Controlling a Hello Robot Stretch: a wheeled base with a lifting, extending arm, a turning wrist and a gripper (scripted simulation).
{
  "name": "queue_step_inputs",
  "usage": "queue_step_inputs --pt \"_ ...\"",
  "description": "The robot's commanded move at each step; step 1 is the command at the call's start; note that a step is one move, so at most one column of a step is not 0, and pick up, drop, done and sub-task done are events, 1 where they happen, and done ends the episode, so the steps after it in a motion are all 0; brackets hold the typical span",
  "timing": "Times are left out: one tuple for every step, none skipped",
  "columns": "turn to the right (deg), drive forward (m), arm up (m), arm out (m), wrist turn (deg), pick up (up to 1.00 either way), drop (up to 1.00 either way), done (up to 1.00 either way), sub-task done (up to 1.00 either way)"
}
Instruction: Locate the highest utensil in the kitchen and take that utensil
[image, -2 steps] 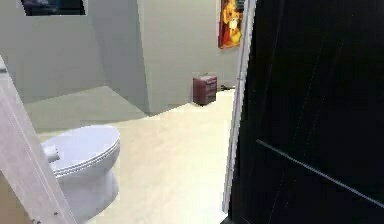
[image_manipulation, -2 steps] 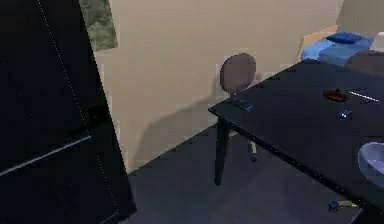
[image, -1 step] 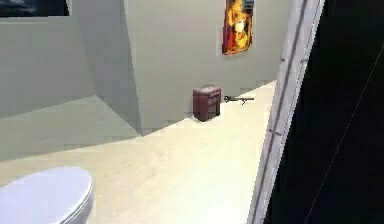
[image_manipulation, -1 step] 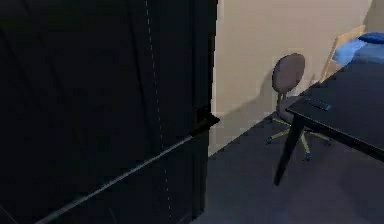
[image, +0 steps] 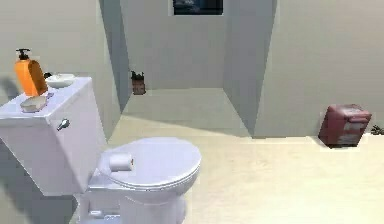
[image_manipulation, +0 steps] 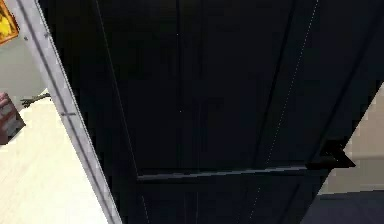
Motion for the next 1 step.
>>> queue_step_inputs --pt "0.0 0.3 0.0 0.0 0.0 0.0 0.0 0.0 0.0"
